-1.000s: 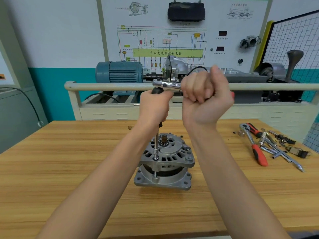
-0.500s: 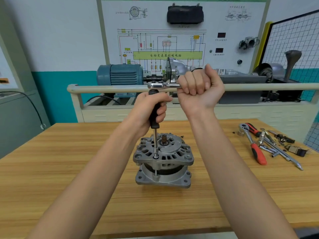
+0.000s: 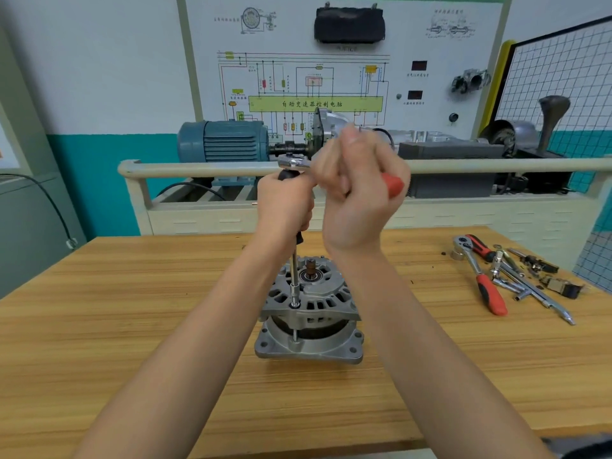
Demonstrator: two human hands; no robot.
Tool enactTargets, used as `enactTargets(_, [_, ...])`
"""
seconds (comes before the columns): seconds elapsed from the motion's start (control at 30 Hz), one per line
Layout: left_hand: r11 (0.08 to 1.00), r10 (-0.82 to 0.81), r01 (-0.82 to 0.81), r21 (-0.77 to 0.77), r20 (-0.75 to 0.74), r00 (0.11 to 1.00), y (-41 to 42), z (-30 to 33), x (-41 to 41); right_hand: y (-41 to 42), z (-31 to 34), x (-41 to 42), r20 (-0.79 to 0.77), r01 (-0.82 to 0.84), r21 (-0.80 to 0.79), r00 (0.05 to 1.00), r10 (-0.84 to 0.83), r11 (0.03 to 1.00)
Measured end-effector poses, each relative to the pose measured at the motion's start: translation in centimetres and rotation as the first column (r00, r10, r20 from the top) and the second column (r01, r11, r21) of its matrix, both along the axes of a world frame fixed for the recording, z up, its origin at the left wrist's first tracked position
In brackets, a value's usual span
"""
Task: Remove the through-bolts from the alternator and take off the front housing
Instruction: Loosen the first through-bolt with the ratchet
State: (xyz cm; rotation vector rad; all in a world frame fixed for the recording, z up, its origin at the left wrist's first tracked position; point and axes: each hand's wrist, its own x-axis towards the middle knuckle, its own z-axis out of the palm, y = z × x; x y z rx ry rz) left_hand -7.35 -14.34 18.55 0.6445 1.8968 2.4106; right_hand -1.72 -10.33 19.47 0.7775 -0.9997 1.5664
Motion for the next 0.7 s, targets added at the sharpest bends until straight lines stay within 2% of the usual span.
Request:
enactTargets(0.07, [0.999,0.002,-0.002,0.044,0.005,1.000,0.1,0.1,0.3,-0.8,-0.3,0.1,-0.053,0.115,0.058,0.992,-0.112,0.992])
enactTargets(0.1, [0.998,0.006,-0.006,0.059,-0.001,1.000,0.1,0.0,0.3,-0.8,-0.3,0.1,-0.058,0.107,0.064,0.993,-0.103,0.992])
enactTargets(0.17, [0.998,0.039,-0.038,0.040,-0.027,0.999,-0.1,-0.3,0.0,-0.1,-0.1,-0.1,-0.024,-0.032,0.031,0.999,0.033,0.999])
enactTargets(0.23, [1.000,-0.020,0.021,0.010,-0.042,0.999,-0.6,-0.4,-0.2,1.4,0.5,-0.3,0.024,-0.263,-0.039,0.964,0.264,0.964])
enactTargets(0.3, [0.993,-0.119,0.118,-0.011,-0.070,0.990,-1.3,-0.4,-0.4,3.0,0.8,-0.7,0.047,-0.500,-0.171,0.857,0.514,0.849])
enactTargets(0.37, [0.968,-0.251,0.247,-0.046,-0.109,0.962,-2.0,-0.3,-0.6,4.5,0.7,-1.1,0.016,-0.658,-0.335,0.712,0.702,0.675])
enactTargets(0.43, [0.920,-0.388,0.378,-0.100,-0.115,0.914,-2.1,-0.2,-0.6,5.6,0.4,-1.7,-0.062,-0.730,-0.443,0.604,0.795,0.520])
enactTargets(0.5, [0.887,-0.455,0.443,-0.130,-0.082,0.887,-1.7,-0.2,-0.4,6.1,0.2,-1.9,-0.115,-0.741,-0.499,0.570,0.813,0.449])
enactTargets(0.6, [0.907,-0.409,0.402,-0.125,-0.044,0.911,-1.0,-0.3,-0.3,5.9,0.1,-1.4,-0.120,-0.701,-0.514,0.629,0.768,0.494])
enactTargets(0.7, [0.963,-0.260,0.255,-0.090,-0.045,0.965,-0.5,-0.5,-0.1,4.9,0.0,-0.2,-0.035,-0.607,-0.399,0.759,0.650,0.687])
